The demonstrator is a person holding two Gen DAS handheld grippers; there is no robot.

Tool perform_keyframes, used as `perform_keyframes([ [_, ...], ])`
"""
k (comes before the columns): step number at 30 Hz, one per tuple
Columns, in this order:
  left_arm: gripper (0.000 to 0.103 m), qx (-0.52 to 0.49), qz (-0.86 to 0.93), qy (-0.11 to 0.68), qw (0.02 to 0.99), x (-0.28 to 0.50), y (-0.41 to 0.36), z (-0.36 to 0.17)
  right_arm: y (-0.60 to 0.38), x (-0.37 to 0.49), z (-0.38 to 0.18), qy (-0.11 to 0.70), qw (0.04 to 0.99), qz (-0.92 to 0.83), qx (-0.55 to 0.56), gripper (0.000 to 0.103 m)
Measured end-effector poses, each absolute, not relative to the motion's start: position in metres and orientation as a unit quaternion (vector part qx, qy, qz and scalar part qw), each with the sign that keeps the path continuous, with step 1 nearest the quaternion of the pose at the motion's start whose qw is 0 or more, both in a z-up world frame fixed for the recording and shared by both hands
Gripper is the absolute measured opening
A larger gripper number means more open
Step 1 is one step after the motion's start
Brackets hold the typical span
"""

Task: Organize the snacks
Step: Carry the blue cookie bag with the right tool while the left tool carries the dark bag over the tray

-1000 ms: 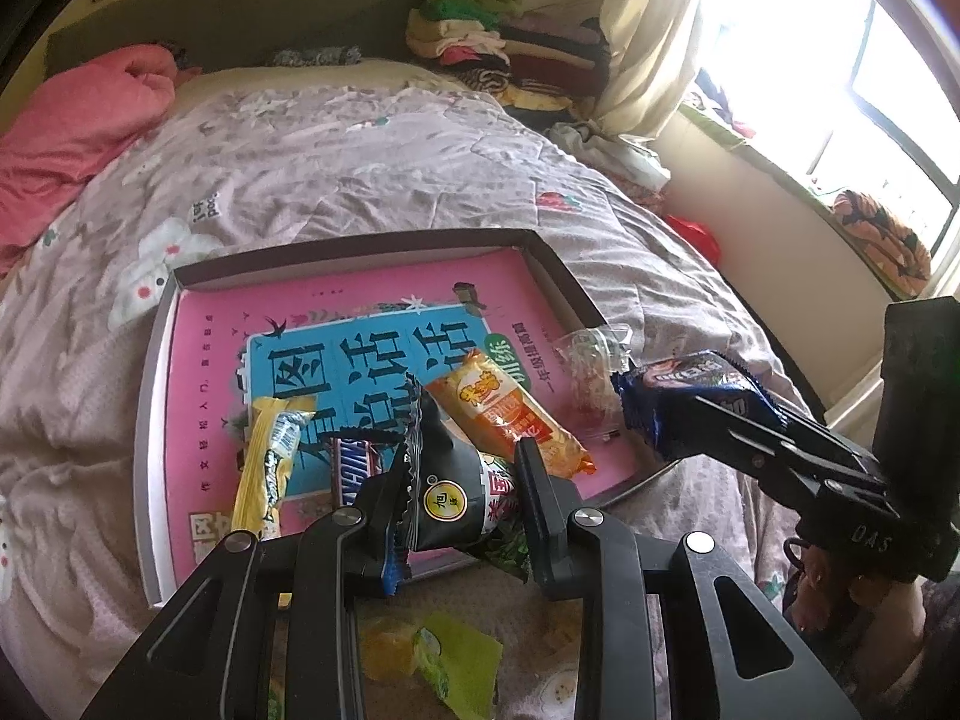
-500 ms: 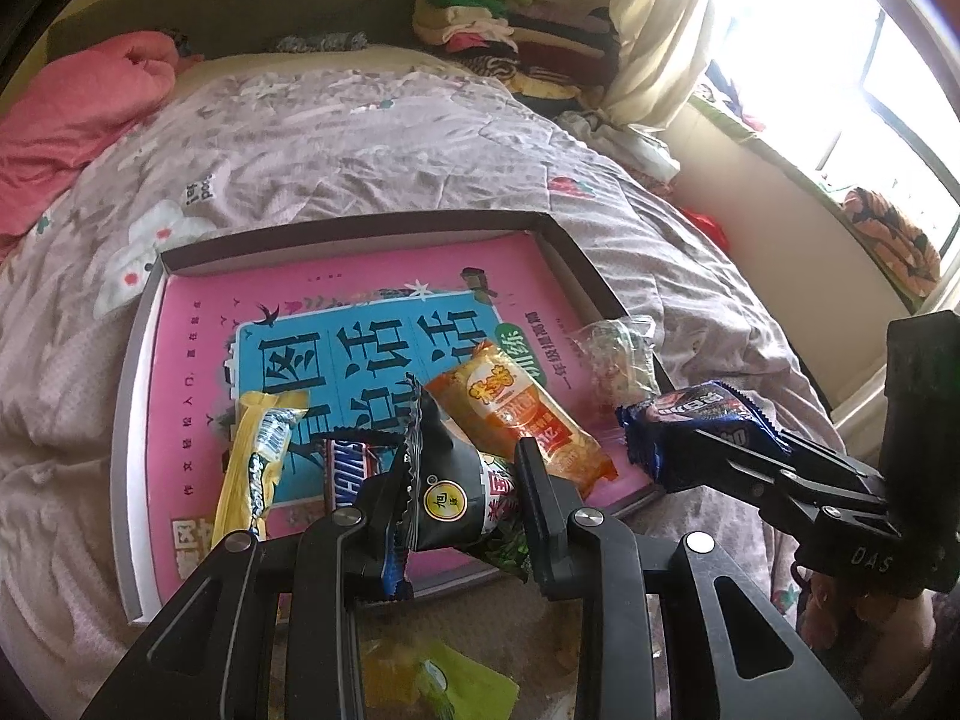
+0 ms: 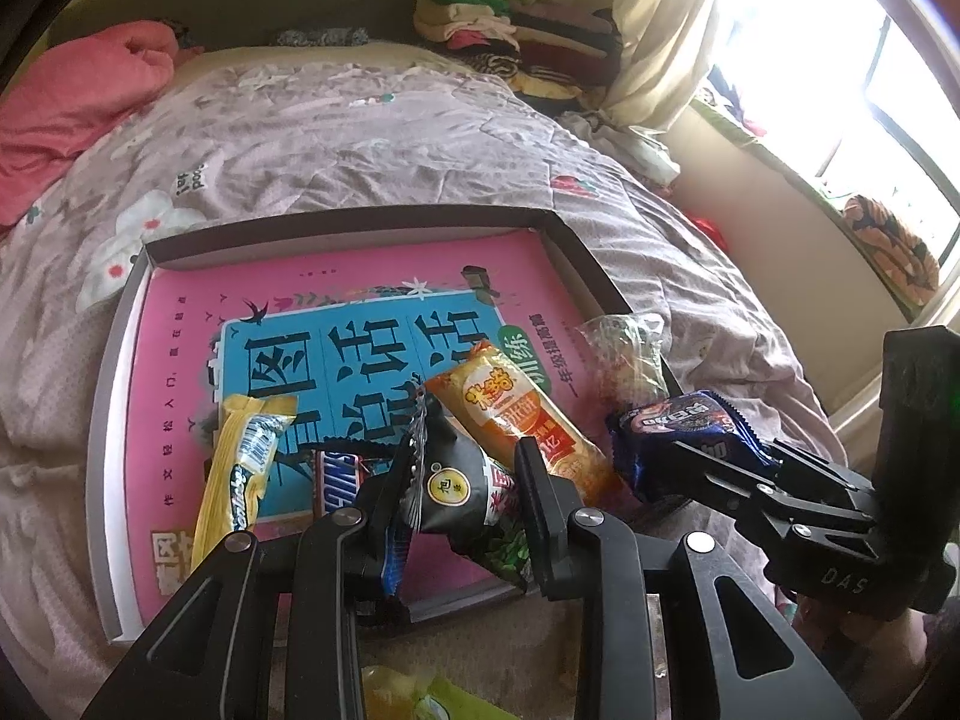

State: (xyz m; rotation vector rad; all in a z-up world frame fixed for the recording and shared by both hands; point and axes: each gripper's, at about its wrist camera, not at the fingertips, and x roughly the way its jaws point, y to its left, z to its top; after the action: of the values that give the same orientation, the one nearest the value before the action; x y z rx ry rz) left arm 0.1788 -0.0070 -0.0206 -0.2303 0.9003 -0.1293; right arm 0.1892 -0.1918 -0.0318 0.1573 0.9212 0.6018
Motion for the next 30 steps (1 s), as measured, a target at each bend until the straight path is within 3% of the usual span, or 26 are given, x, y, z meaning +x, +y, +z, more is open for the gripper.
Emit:
perform_keyframes([
  [30,0.032,-0.119,-0.047,0.448,0.885,0.189,0.002,-0.035,-0.161,0.179,-0.039,0.417,0.866,0.276,-0.018,0.052],
])
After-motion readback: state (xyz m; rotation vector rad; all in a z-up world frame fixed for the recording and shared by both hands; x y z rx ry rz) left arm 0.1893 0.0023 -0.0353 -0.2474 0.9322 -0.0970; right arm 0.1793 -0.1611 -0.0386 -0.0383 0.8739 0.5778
